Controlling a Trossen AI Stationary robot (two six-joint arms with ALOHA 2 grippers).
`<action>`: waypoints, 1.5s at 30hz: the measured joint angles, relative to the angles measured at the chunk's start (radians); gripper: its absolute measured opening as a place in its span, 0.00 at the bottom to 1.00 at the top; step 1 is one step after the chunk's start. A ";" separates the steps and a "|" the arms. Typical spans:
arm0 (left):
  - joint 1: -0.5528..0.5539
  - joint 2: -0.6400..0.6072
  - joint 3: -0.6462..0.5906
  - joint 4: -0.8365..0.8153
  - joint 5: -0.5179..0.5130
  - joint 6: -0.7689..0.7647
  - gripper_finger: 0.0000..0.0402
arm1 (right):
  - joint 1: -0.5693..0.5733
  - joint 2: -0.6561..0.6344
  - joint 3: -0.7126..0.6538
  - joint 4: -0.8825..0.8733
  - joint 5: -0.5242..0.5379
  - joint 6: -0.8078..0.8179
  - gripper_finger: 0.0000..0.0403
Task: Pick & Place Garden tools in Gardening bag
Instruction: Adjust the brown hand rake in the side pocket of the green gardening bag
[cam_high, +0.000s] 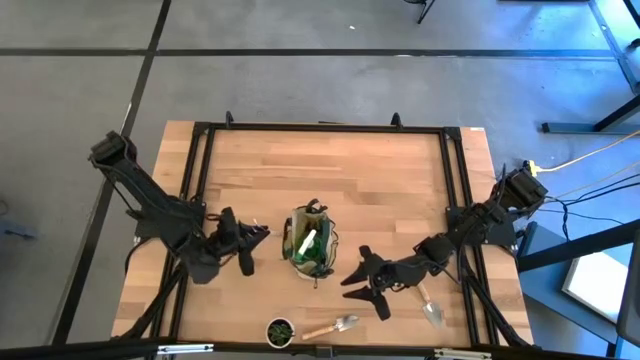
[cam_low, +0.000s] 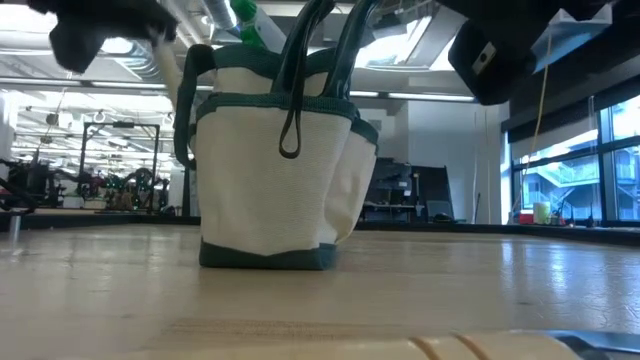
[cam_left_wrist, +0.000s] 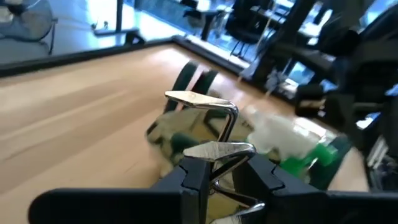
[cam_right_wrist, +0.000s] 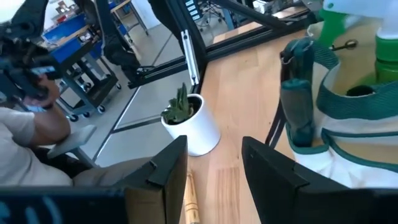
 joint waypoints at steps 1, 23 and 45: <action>0.000 0.004 0.000 -0.031 0.009 -0.033 0.13 | -0.003 0.000 0.000 -0.002 0.000 0.006 0.39; 0.020 0.041 0.004 0.246 0.065 0.230 0.13 | -0.014 0.000 0.000 -0.042 -0.004 0.035 0.39; 0.090 0.136 0.031 0.490 0.161 0.464 0.13 | -0.014 0.000 0.000 -0.078 -0.003 0.062 0.39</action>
